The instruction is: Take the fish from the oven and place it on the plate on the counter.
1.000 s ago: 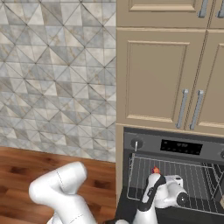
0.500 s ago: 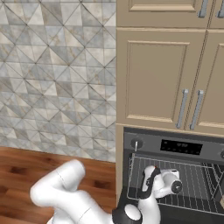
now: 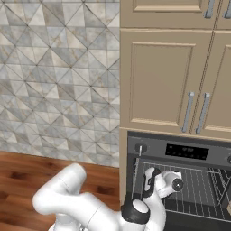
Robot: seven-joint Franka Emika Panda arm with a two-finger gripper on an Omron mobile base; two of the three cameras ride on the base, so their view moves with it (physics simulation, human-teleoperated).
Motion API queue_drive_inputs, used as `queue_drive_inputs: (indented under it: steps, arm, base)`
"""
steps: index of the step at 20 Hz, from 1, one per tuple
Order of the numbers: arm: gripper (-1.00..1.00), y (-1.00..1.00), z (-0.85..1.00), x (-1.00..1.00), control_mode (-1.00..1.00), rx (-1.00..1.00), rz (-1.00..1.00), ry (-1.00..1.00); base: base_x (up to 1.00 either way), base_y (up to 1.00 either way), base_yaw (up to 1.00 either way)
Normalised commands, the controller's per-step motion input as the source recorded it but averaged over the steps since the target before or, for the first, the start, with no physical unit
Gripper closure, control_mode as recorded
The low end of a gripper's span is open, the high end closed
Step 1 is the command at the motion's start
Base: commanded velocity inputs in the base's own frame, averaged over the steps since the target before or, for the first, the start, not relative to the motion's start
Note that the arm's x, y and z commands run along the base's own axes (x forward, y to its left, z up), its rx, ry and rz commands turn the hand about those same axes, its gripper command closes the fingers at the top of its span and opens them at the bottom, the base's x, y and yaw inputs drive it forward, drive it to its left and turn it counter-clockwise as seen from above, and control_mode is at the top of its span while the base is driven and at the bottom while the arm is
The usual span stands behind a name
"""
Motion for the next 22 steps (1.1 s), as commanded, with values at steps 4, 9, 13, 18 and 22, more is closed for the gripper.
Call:
queue_drive_inputs:
  steps: [4, 9, 13, 18, 22]
  arm:
    - [-1.0, -0.18, -0.44, 0.0, -1.0, 0.0, 0.0, -0.04]
    - [-1.0, -0.26, -0.37, -0.03, -1.0, 0.02, 0.0, -0.07]
    - [-1.0, -0.22, -0.38, -0.03, -1.0, 0.02, 0.0, -0.03]
    - [-1.0, -0.18, -0.51, -0.25, -1.0, 0.03, 0.0, -0.05]
    - [-1.0, -0.03, -0.36, -0.3, -1.0, 0.03, 0.0, -0.07]
  base:
    - [0.0, 0.0, 0.0]
    - [0.0, 0.0, 0.0]
    - [0.0, 0.0, 0.0]
    - [0.0, 0.0, 0.0]
    - [0.0, 0.0, 0.0]
